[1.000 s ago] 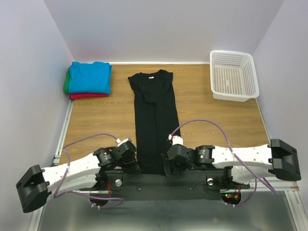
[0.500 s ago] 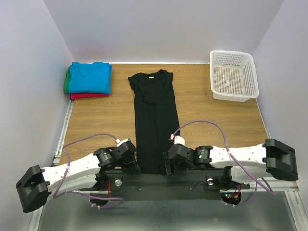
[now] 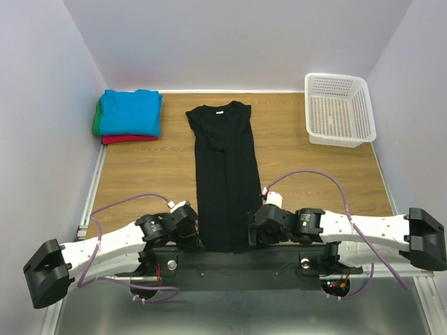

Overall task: Fold and stack the t-shirts
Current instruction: Fold the tshirt

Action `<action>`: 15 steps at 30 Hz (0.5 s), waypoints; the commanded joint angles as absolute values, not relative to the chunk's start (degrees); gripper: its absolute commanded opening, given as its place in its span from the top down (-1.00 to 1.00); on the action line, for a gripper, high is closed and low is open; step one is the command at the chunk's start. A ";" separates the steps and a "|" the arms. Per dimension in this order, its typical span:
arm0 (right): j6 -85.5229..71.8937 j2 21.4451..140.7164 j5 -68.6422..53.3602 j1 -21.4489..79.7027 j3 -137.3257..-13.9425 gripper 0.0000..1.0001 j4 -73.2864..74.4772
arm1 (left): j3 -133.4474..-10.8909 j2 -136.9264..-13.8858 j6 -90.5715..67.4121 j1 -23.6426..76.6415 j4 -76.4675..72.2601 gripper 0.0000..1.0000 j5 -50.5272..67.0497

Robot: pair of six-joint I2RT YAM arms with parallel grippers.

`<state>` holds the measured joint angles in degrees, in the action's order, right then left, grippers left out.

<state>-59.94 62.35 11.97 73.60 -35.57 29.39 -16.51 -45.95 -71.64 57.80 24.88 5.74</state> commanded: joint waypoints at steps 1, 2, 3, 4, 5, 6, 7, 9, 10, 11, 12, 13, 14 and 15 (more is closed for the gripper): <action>-64.33 63.10 16.35 70.23 -34.37 -0.90 35.33 | -18.11 -45.18 -71.63 58.18 25.22 1.00 4.31; -64.34 63.19 16.43 69.44 -33.93 -0.86 35.85 | -18.11 -45.18 -71.63 58.18 25.14 1.00 4.39; -64.60 63.37 16.61 69.35 -33.84 -0.84 36.03 | -18.11 -45.18 -71.63 58.18 25.14 1.00 4.31; -64.51 63.46 16.52 69.35 -33.92 -0.78 36.21 | -18.02 -45.35 -71.63 58.18 25.14 1.00 4.31; -64.51 63.37 16.18 69.35 -34.01 -0.74 36.12 | -17.93 -45.26 -71.54 58.18 25.14 1.00 4.31; -64.42 63.28 15.56 69.35 -33.84 -0.70 36.21 | -17.93 -45.26 -71.54 58.18 25.05 1.00 4.39; -64.34 63.02 15.12 69.35 -33.66 -0.55 36.21 | -17.76 -45.44 -71.54 58.18 25.05 1.00 4.39; -64.34 62.41 13.63 69.35 -33.05 -0.31 36.21 | -17.67 -45.35 -71.54 58.18 24.87 1.00 4.39; -64.34 62.23 12.75 69.35 -32.87 -0.29 36.04 | -17.49 -45.35 -71.54 58.18 24.70 1.00 4.48; -64.25 62.05 11.79 69.35 -32.61 -0.29 35.77 | -17.40 -45.35 -71.54 58.18 24.78 1.00 4.57; -63.99 61.88 10.04 69.35 -32.26 -0.26 35.68 | -17.32 -45.35 -71.63 58.18 24.52 1.00 4.83; -64.07 61.88 9.15 69.35 -31.47 -0.22 35.51 | -17.14 -45.35 -71.72 58.18 24.52 1.00 4.92; -64.16 61.96 8.44 69.35 -30.94 -0.22 35.33 | -17.05 -45.26 -71.72 58.18 24.43 1.00 5.01; -64.16 61.96 7.92 69.35 -30.33 -0.21 35.16 | -16.96 -45.26 -71.72 58.18 24.26 1.00 5.10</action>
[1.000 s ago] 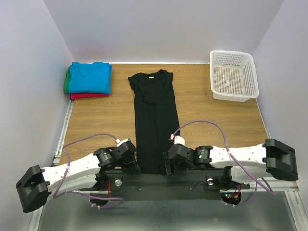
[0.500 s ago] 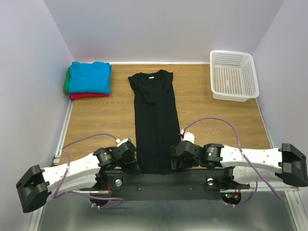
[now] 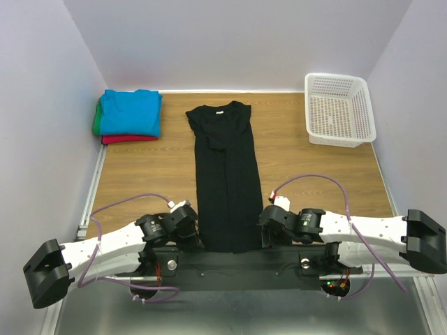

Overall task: Fold and stack the t-shirts
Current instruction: Fold the tshirt

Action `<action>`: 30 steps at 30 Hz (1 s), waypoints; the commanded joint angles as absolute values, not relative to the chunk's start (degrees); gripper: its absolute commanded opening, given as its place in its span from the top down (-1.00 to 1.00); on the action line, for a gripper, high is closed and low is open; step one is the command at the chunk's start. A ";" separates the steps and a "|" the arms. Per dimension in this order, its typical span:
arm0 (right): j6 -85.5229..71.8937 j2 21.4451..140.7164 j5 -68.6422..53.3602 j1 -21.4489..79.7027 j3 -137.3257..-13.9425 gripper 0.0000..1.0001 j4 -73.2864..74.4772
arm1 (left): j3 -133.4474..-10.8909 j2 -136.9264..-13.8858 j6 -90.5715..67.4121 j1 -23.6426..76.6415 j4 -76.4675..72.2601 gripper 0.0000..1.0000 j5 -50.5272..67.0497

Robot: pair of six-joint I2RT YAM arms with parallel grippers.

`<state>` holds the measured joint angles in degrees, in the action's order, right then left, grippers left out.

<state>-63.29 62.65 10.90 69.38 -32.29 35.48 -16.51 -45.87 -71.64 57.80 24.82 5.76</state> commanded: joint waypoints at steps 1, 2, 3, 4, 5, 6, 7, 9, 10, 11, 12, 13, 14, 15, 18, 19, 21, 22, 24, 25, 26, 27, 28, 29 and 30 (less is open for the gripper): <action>-64.77 62.05 7.91 69.35 -29.71 -0.12 34.98 | -16.70 -45.26 -71.89 58.18 24.08 1.00 5.18; -65.04 62.22 7.91 69.35 -28.58 -0.09 34.28 | -16.53 -45.26 -71.89 58.18 23.91 1.00 5.19; -65.21 62.40 7.56 69.35 -28.30 -0.04 33.76 | -16.26 -45.26 -71.98 58.18 23.56 1.00 5.27; -65.21 62.49 7.30 69.35 -28.13 0.00 33.14 | -16.09 -45.26 -72.07 58.18 23.38 1.00 5.36; -64.95 62.58 7.29 69.35 -27.78 0.01 31.57 | -15.91 -45.35 -72.07 58.18 23.20 1.00 5.54; -64.60 62.75 7.29 69.35 -27.69 0.02 30.68 | -15.73 -45.35 -72.07 58.18 23.03 1.00 5.62; -64.43 62.84 7.47 69.35 -27.60 0.03 30.06 | -15.56 -45.44 -72.07 58.18 22.77 1.00 5.89; -63.81 63.37 7.91 69.26 -27.86 0.03 28.92 | -15.38 -45.44 -71.98 58.18 22.76 1.00 5.98; -63.63 64.07 8.08 69.34 -28.12 0.03 28.57 | -15.38 -45.44 -71.98 58.18 22.85 1.00 6.06; -63.63 64.25 8.09 69.35 -28.39 0.03 28.30 | -15.29 -45.27 -71.98 58.18 22.85 1.00 6.06; -63.28 64.51 8.26 69.35 -28.56 0.03 28.13 | -15.29 -45.09 -72.07 58.18 22.85 1.00 5.98; -63.11 64.86 8.17 69.35 -28.74 0.03 27.95 | -15.21 -45.00 -72.07 58.18 22.76 1.00 5.98; -63.02 64.95 8.35 69.35 -28.91 0.04 27.51 | -15.21 -44.83 -72.16 58.18 22.85 1.00 5.89; -62.58 65.04 8.35 69.35 -29.35 0.06 27.42 | -15.12 -44.65 -72.25 58.18 22.85 1.00 5.89; -62.23 64.69 8.88 69.26 -29.79 0.10 27.33 | -14.94 -44.47 -72.33 58.18 22.85 1.00 5.98; -62.23 64.17 9.22 69.26 -30.06 0.15 27.25 | -14.85 -44.39 -72.33 58.18 22.76 1.00 6.06; -62.23 63.55 9.40 69.35 -30.15 0.20 27.16 | -14.77 -44.30 -72.33 58.18 22.85 1.00 6.06; -62.14 63.28 10.01 69.35 -30.06 0.24 27.16 | -14.77 -44.30 -72.51 58.18 22.85 1.00 6.06; -61.96 63.02 10.89 69.35 -29.88 0.33 27.07 | -14.85 -44.38 -72.42 58.18 22.76 1.00 5.89; -61.96 63.10 10.81 69.35 -29.80 0.35 26.90 | -14.94 -44.38 -72.42 58.18 22.76 1.00 5.89; -61.96 63.63 9.77 69.35 -29.97 0.38 26.89 | -15.03 -44.56 -72.42 58.18 22.76 1.00 5.98; -61.88 63.81 9.06 69.35 -29.97 0.48 26.81 | -15.12 -44.56 -72.33 58.18 22.76 1.00 5.98; -61.70 63.98 8.18 69.35 -29.97 0.52 26.63 | -15.29 -44.56 -72.33 58.18 22.85 1.00 6.06; -61.61 64.33 7.30 69.35 -29.97 0.63 26.28 | -15.38 -44.47 -72.33 58.18 22.85 1.00 6.06; -61.61 64.42 6.34 69.35 -29.97 0.71 26.11 | -15.38 -44.21 -72.33 58.18 22.85 1.00 6.24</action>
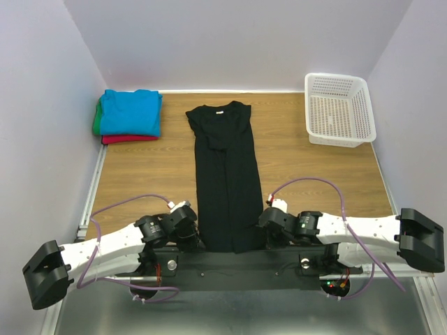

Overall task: Fold and stack the t-shirts
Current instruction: Fold the tshirt

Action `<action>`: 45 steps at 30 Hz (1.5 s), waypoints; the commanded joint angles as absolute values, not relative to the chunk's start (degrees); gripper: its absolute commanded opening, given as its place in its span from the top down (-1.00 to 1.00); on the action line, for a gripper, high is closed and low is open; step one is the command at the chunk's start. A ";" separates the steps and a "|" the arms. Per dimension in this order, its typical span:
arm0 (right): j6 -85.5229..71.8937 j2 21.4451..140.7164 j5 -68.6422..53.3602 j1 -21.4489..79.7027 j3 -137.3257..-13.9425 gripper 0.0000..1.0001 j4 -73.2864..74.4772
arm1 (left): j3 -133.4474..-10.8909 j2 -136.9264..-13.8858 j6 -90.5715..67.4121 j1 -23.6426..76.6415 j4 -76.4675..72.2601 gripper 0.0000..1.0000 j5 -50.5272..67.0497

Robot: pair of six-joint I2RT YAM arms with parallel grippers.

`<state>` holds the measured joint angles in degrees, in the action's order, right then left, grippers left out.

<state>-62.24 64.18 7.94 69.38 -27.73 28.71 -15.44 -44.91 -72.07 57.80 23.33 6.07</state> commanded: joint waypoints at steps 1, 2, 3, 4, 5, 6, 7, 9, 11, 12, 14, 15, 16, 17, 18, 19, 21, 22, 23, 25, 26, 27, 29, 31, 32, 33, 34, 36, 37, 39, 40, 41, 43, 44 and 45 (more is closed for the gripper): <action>-61.61 64.25 4.41 69.35 -29.88 0.91 26.02 | -15.38 -43.86 -72.33 58.18 23.03 1.00 6.76; -61.79 64.07 3.61 69.35 -29.71 0.99 25.93 | -15.38 -43.51 -72.42 58.18 23.29 1.00 7.03; -62.48 63.72 2.56 69.43 -28.92 0.99 25.93 | -15.38 -42.64 -72.77 58.18 23.99 1.00 7.29; -62.84 62.76 0.29 69.43 -28.39 0.99 25.93 | -15.29 -42.10 -72.95 58.18 24.43 1.00 7.38; -63.02 62.14 -1.56 69.43 -27.87 0.99 25.93 | -15.38 -41.66 -73.21 58.18 24.78 1.00 7.47; -63.10 61.18 -2.54 69.52 -27.34 0.99 25.93 | -15.38 -40.96 -73.47 58.18 25.05 1.00 7.56; -63.63 60.13 -3.59 69.52 -26.46 0.99 25.93 | -15.47 -39.56 -74.17 58.18 25.57 1.00 7.73; -63.90 57.14 -2.30 69.52 -26.63 0.99 26.10 | -15.91 -37.02 -74.97 58.18 26.01 1.00 7.30; -63.20 56.17 -0.54 69.52 -29.25 0.99 26.37 | -17.75 -35.60 -75.50 58.18 26.54 1.00 6.25; -61.89 56.60 1.13 69.43 -30.57 0.99 26.80 | -18.45 -34.46 -75.59 58.18 26.98 1.00 4.76; -60.65 58.44 5.61 69.43 -34.69 0.99 27.24 | -20.73 -33.93 -75.76 58.18 27.42 1.00 3.00; -59.77 59.58 7.02 69.43 -36.02 0.99 27.42 | -21.53 -33.93 -75.67 58.18 27.51 1.00 2.03; -58.55 62.90 9.73 69.26 -37.78 0.99 28.38 | -23.27 -34.10 -75.33 58.18 27.42 1.00 0.46; -58.19 64.50 10.97 69.08 -39.18 0.99 28.74 | -24.25 -34.45 -74.97 58.18 27.51 1.00 -1.74; -57.75 66.16 11.86 67.95 -42.07 0.99 29.00 | -25.30 -34.89 -74.71 58.10 27.51 1.00 -3.24; -57.22 68.10 13.52 67.33 -43.14 0.99 29.09 | -27.40 -35.94 -74.79 58.10 27.86 1.00 -6.91; -57.04 69.34 15.63 65.22 -46.48 0.99 29.00 | -29.61 -38.31 -73.31 57.40 26.82 1.00 -10.18; -56.61 70.13 18.17 64.34 -47.45 0.99 29.00 | -32.58 -39.28 -72.17 55.83 26.46 1.00 -13.59; -56.34 70.48 19.59 64.34 -48.68 0.99 29.00 | -34.09 -40.42 -71.11 55.81 25.93 1.00 -15.19; -55.38 71.19 21.61 63.02 -51.40 0.99 28.92 | -36.46 -44.02 -67.16 53.01 23.05 1.00 -17.57; -55.02 72.15 23.19 62.41 -52.29 0.99 28.92 | -38.56 -45.34 -65.84 51.87 22.24 1.00 -17.58; -54.50 72.68 23.90 61.01 -53.08 0.99 28.92 | -39.37 -46.66 -62.87 48.98 21.28 1.00 -17.23; -53.01 74.43 25.13 58.81 -55.45 0.99 28.48 | -41.22 -50.70 -59.44 45.90 18.64 1.00 -15.12; -51.16 75.84 26.71 57.31 -57.03 0.99 27.95 | -42.01 -54.30 -57.58 41.95 15.84 1.00 -13.28; -50.28 77.42 26.81 55.74 -58.69 0.99 26.91 | -42.71 -55.45 -56.00 40.97 14.69 1.00 -12.75; -49.66 78.13 26.81 55.03 -59.41 0.99 26.29 | -43.06 -57.55 -55.20 39.83 13.63 1.00 -11.96; -48.35 79.09 26.55 54.41 -60.02 0.99 25.67 | -43.50 -58.70 -54.41 38.77 11.80 1.00 -10.56; -47.03 81.46 25.75 52.22 -62.13 0.99 24.09 | -44.91 -61.59 -53.18 36.39 10.64 1.00 -10.11; -45.63 82.43 25.49 51.51 -62.92 0.99 23.65 | -45.26 -62.48 -52.74 35.78 9.50 1.00 -9.50; -43.78 84.89 24.61 49.41 -64.85 0.99 22.25 | -46.58 -65.20 -51.25 33.84 7.92 1.00 -8.27; -43.16 85.60 24.52 48.79 -65.47 0.99 21.80 | -47.63 -66.17 -50.72 33.23 7.30 1.00 -7.83; -42.55 86.48 24.52 48.17 -66.09 0.99 21.01 | -48.25 -67.05 -50.02 32.53 7.03 1.00 -7.56; -40.88 88.32 24.00 46.15 -67.75 0.99 20.48 | -49.39 -69.94 -48.70 30.94 6.33 1.00 -7.21; -40.43 88.85 23.73 45.53 -68.29 0.99 19.61 | -50.61 -70.92 -48.26 30.42 6.24 1.00 -6.86; -40.08 89.38 23.38 44.31 -68.73 0.99 19.34 | -51.15 -71.88 -47.38 29.37 6.24 1.00 -6.42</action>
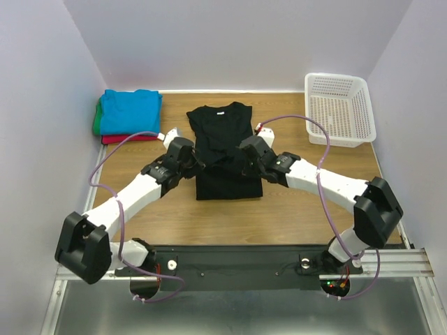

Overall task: Fold and stack the t-shirts
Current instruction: Fold the tshirt

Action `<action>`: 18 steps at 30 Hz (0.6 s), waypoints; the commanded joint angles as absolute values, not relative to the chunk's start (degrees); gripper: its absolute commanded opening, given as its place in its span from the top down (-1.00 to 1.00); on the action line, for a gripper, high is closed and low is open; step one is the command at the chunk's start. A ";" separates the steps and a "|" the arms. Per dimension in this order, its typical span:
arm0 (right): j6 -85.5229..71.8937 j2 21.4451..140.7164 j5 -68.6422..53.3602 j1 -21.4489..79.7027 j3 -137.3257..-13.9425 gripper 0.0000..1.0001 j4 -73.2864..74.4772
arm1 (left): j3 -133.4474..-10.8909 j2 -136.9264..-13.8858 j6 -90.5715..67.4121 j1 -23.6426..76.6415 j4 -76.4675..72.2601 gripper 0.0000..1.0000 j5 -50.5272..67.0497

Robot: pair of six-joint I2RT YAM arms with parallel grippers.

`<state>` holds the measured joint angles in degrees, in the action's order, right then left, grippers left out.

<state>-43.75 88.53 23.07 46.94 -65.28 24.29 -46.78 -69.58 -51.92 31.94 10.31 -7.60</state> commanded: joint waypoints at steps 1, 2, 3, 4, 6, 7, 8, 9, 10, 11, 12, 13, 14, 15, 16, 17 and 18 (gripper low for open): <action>-39.12 90.86 22.51 43.69 -69.77 0.99 18.99 | -52.11 -73.81 -47.03 28.92 5.98 1.00 -5.63; -38.68 91.49 22.07 42.90 -70.31 0.99 18.72 | -52.73 -74.70 -46.67 28.57 5.72 1.00 -5.45; -38.32 92.28 21.36 41.67 -70.75 0.99 18.20 | -53.17 -75.66 -45.97 28.13 5.71 1.00 -5.10; -37.45 93.16 20.57 41.05 -71.36 0.99 17.93 | -53.78 -77.41 -45.62 27.25 5.54 1.00 -4.31; -36.83 95.61 18.90 39.39 -73.12 0.99 17.05 | -55.19 -79.09 -44.83 26.46 4.92 1.00 -3.70; -36.04 96.49 18.37 38.94 -73.65 0.99 16.79 | -55.63 -80.67 -44.56 25.76 4.40 1.00 -3.00; -35.69 97.46 17.15 38.50 -74.78 0.99 16.09 | -56.68 -81.55 -44.13 25.58 4.13 1.00 -2.81; -35.51 99.30 16.62 37.71 -75.32 0.99 15.82 | -57.12 -83.22 -43.43 25.40 3.70 1.00 -2.64; -35.51 100.36 16.00 37.18 -75.76 0.99 15.73 | -57.65 -84.10 -43.16 25.05 3.60 1.00 -2.46; -35.33 101.24 14.69 36.39 -76.81 0.99 15.38 | -58.79 -84.98 -42.89 24.70 3.60 1.00 -2.55; -35.33 102.03 14.50 36.04 -77.25 0.99 15.12 | -59.23 -85.86 -42.89 24.44 3.52 1.00 -2.81; -35.16 103.87 14.33 35.77 -77.78 0.99 14.86 | -59.59 -87.52 -42.80 24.17 3.43 1.00 -2.90; -35.16 104.58 14.33 35.51 -78.22 0.99 14.33 | -60.20 -88.41 -42.72 23.65 3.17 1.00 -2.90; -35.24 105.63 14.50 34.90 -79.27 0.99 13.98 | -60.55 -89.20 -42.54 23.38 3.08 1.00 -2.90; -35.24 107.12 14.41 34.63 -79.71 0.99 13.80 | -60.90 -90.78 -42.54 23.12 2.90 1.00 -3.16; -35.24 108.01 14.07 34.28 -80.24 0.99 13.71 | -61.43 -91.66 -42.45 22.77 2.90 1.00 -3.16; -35.33 108.71 13.63 33.76 -80.68 0.99 13.62 | -61.70 -92.45 -42.36 22.15 2.81 1.00 -2.82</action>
